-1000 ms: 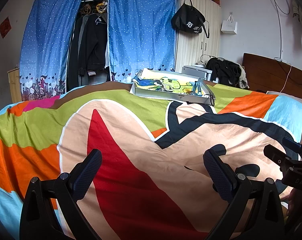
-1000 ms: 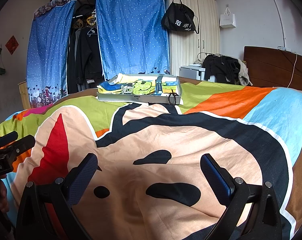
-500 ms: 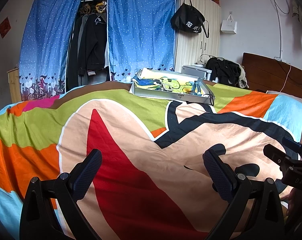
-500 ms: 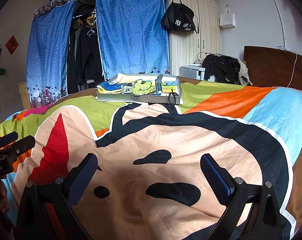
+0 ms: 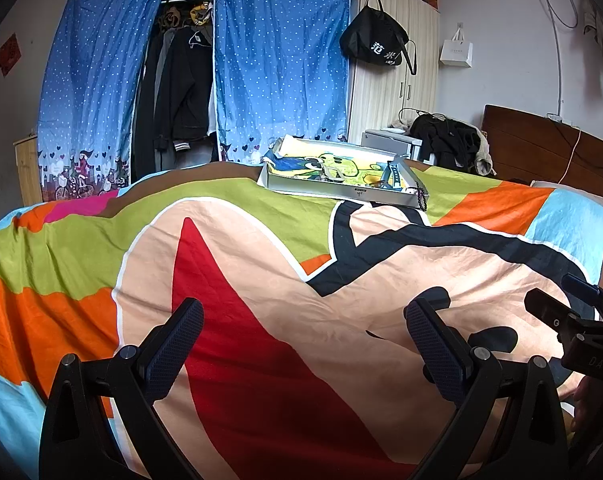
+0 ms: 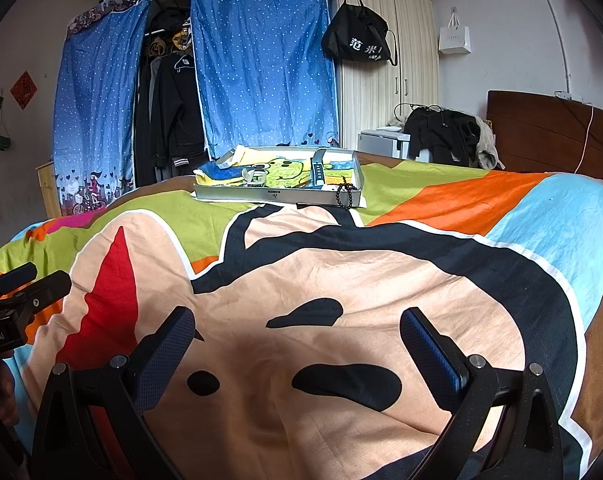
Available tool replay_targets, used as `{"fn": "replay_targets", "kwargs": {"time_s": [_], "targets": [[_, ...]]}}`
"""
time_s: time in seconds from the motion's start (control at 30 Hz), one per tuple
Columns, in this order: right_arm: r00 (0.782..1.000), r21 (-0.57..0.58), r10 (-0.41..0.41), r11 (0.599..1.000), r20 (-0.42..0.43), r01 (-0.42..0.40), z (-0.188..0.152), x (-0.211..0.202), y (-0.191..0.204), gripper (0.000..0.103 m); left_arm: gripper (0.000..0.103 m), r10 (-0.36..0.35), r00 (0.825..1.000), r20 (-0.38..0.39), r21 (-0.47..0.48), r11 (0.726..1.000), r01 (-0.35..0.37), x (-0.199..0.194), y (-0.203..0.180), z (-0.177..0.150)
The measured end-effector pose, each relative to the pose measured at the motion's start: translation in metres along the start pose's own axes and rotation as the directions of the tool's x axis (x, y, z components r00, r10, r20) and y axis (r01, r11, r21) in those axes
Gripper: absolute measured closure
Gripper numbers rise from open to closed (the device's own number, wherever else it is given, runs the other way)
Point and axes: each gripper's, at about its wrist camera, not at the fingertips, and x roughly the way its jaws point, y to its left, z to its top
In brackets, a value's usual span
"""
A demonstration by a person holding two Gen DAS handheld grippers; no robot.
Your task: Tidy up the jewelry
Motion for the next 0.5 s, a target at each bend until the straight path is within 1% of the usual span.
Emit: {"fn": "replay_targets", "kwargs": {"time_s": [0.2, 0.3, 0.37, 0.5], "targets": [[1.0, -0.002, 0.0, 1.0, 0.001, 0.0, 0.0002, -0.0001, 0.0, 0.0, 0.004, 0.001, 1.0, -0.001, -0.002, 1.0, -0.001, 0.0001, 0.0003, 0.0], [1.0, -0.001, 0.0, 1.0, 0.002, 0.0, 0.0003, -0.0001, -0.0003, 0.0, 0.004, 0.019, 1.0, -0.011, -0.008, 1.0, -0.019, 0.0014, 0.0009, 0.0006], [1.0, -0.001, 0.0, 1.0, 0.001, 0.0, 0.0004, 0.0003, -0.0005, 0.0, 0.004, 0.003, 1.0, -0.018, -0.015, 1.0, -0.003, 0.0016, 0.0015, 0.0011], [1.0, -0.001, 0.0, 1.0, 0.0, 0.0, 0.0004, 0.0001, -0.0003, 0.0, 0.004, 0.011, 1.0, -0.003, -0.019, 1.0, -0.011, -0.0031, 0.0017, 0.0004]]}}
